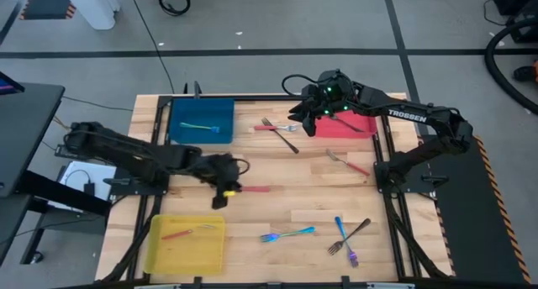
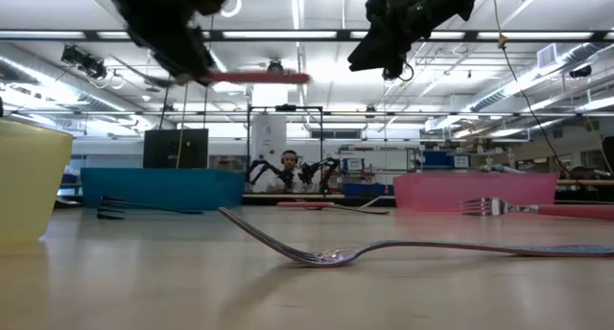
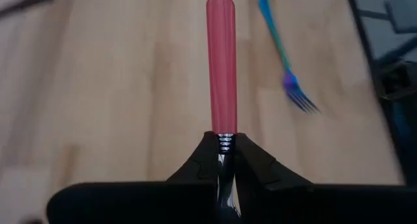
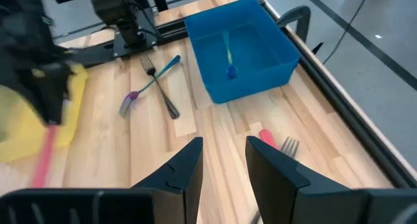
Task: Sort silverware by color (type)
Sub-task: Put the bottom left pink fork into the yellow bin
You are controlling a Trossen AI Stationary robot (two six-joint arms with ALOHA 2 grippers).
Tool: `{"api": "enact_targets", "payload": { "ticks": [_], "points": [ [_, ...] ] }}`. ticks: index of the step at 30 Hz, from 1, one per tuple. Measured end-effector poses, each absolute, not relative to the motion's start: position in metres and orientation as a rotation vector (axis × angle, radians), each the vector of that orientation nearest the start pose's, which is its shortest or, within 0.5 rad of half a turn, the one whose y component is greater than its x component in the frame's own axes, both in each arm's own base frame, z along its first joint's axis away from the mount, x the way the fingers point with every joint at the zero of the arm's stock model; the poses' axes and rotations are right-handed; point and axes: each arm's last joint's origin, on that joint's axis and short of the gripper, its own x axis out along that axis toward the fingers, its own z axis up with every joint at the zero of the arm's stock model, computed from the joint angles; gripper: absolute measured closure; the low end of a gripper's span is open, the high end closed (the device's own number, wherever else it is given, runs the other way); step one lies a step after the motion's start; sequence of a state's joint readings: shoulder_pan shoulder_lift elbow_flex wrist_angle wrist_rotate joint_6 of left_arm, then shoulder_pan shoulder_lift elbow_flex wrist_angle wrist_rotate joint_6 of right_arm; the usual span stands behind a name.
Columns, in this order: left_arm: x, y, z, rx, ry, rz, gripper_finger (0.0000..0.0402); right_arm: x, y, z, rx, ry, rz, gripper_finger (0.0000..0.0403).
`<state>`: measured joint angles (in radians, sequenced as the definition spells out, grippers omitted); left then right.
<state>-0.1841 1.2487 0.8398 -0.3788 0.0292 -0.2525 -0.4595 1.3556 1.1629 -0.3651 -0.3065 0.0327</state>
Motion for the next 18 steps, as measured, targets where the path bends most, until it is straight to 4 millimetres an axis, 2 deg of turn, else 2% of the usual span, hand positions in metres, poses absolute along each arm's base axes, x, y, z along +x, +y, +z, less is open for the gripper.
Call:
{"api": "enact_targets", "payload": {
  "ticks": [5, 18],
  "points": [
    [0.220, -0.066, 0.252, -0.250, 0.895, -0.127, 0.0377, 0.269, -0.123, 0.321, 0.249, 0.534, -0.156, 0.0278],
    [0.159, -0.135, 0.259, -0.415, 1.088, -0.306, 0.0377, 0.268, -0.120, 0.318, 0.288, 0.567, -0.165, 0.0278]
  ]
}}
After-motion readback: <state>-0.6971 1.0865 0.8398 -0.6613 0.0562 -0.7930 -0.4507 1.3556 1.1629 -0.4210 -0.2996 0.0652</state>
